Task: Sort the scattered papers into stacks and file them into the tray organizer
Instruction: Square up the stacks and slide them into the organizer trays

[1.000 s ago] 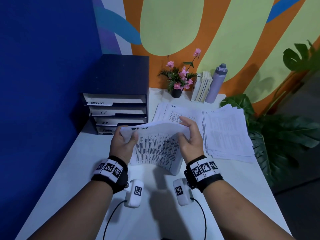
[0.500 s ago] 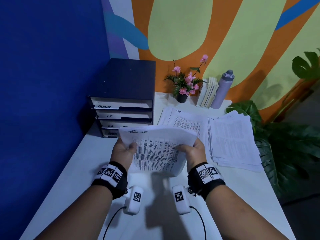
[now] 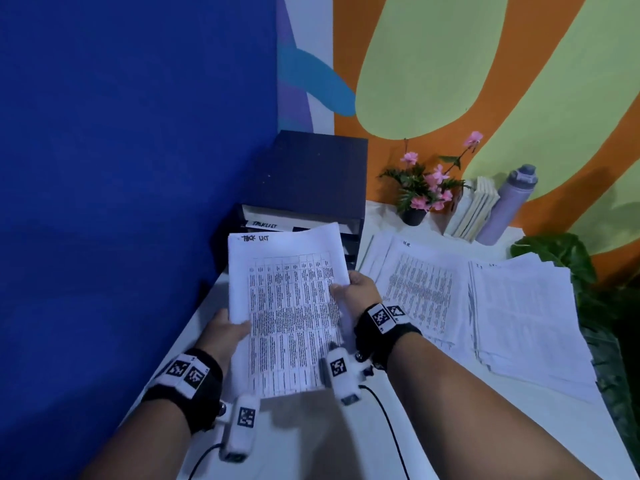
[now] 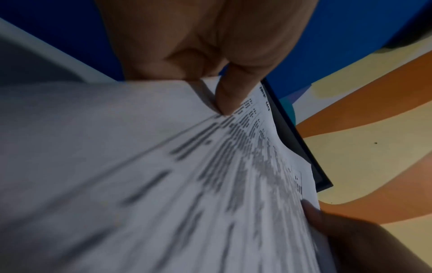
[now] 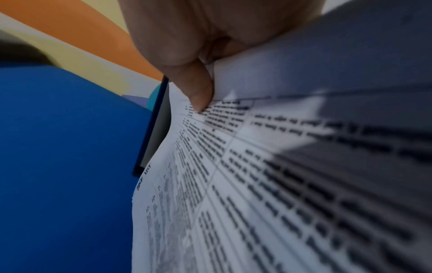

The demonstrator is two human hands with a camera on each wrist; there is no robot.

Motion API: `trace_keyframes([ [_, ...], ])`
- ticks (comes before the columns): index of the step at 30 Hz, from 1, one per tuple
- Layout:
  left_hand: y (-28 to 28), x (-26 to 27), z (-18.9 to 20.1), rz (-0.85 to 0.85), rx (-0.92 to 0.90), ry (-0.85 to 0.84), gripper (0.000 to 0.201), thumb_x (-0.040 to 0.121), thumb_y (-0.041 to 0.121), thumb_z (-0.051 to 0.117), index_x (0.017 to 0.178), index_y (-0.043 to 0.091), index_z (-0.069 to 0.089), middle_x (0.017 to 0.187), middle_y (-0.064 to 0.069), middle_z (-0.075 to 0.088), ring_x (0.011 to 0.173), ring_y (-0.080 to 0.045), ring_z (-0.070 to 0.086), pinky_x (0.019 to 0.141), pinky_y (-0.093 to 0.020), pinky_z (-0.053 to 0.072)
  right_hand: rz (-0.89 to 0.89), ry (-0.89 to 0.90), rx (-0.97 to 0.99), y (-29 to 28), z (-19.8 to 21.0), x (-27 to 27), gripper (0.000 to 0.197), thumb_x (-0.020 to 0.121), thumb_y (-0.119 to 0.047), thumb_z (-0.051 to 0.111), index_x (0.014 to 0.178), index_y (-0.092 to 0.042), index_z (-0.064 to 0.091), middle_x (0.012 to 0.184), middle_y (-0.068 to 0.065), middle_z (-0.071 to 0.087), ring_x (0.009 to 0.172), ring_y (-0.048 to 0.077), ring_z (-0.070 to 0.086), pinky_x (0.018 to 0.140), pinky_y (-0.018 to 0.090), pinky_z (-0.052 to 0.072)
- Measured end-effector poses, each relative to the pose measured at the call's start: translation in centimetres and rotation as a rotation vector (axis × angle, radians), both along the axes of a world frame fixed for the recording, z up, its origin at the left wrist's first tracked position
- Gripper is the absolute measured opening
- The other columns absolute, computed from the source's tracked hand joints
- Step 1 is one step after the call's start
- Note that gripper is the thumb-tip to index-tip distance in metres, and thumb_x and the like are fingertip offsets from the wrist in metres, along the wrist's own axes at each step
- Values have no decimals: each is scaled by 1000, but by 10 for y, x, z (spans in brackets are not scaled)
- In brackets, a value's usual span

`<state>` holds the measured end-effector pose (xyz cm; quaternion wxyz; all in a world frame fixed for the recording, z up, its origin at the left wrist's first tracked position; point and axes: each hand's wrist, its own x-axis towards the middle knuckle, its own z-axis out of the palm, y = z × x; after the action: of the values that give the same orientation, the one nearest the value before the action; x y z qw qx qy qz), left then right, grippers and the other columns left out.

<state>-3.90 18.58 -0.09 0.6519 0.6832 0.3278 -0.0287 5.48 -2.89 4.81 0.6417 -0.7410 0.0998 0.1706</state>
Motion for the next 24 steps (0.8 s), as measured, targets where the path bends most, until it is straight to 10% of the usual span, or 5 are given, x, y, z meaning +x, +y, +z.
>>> trace_keyframes([
  [8,13,-14,20,-186,-212,2,20,97,7,48,117,12,49,98,-14,70,70,-26,69,45,-26,50,-158,86,15,8,12,53,28,88,-9,58,116,-11,55,81,7,53,61,19,49,43,14,38],
  [11,19,9,23,-158,-149,-27,24,99,10,46,123,9,45,91,-15,73,73,-25,69,49,-28,50,-80,-37,-123,11,18,58,9,89,-18,57,91,-10,58,74,11,55,62,24,53,55,27,42],
  [17,16,76,44,-43,-131,-141,22,96,-7,38,113,1,49,87,-20,64,51,-12,67,46,-20,53,51,-92,-239,14,17,43,23,97,-33,48,108,-14,40,88,5,53,61,20,59,42,26,46],
  [21,20,122,39,-33,17,-148,18,88,-6,48,104,-4,57,62,-10,58,52,-20,52,56,-29,45,-81,-320,-296,11,14,43,35,97,-18,44,130,-26,37,79,4,58,67,30,65,54,38,56],
  [24,24,146,35,-23,106,-146,10,73,-5,58,76,4,62,50,-2,61,59,-23,54,71,-41,47,-115,-351,-322,17,10,58,15,92,-17,49,93,-30,58,86,5,67,79,29,69,73,48,58],
])
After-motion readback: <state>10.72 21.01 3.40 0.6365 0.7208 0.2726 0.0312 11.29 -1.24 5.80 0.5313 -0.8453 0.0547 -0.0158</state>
